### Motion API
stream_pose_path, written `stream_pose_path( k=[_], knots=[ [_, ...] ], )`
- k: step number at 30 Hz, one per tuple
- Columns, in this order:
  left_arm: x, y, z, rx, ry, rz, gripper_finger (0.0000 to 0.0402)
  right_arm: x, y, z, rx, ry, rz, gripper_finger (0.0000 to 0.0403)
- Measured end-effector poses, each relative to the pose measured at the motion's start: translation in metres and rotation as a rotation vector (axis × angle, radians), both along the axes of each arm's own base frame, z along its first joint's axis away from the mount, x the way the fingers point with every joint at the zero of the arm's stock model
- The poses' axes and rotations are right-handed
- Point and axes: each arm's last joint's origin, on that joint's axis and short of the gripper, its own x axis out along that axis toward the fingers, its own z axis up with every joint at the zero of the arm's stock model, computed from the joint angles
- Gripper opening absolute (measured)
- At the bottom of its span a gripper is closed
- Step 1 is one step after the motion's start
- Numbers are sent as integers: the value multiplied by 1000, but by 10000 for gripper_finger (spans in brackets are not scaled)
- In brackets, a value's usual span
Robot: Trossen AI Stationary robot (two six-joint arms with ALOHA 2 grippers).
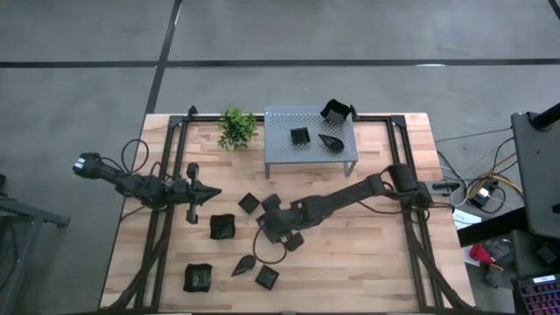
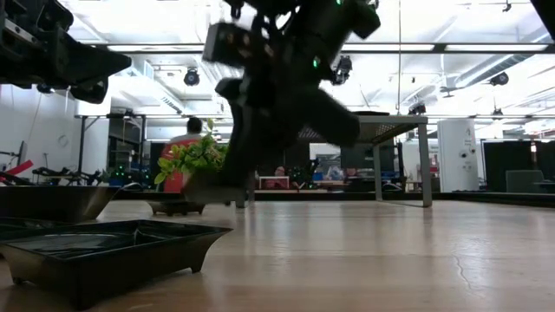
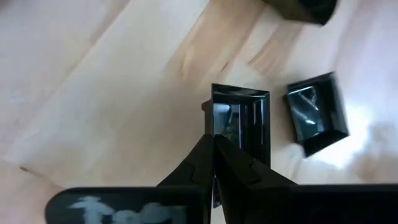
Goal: Pick & Place Mini shaped plates
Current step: Stack the square plate on top of the other square plate on the shelf
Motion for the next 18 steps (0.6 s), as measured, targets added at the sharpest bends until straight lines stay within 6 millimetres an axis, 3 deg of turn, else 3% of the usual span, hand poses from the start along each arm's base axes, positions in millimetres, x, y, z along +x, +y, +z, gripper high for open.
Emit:
stream_pose_path(
  k=[10,18],
  knots=[
    [0,0,0,0,1,0,0,-12,-6,41,-47,-47,-103,8],
    [0,0,0,1,3,0,0,-34,-15,92,-134,-140,-219,8]
  ],
)
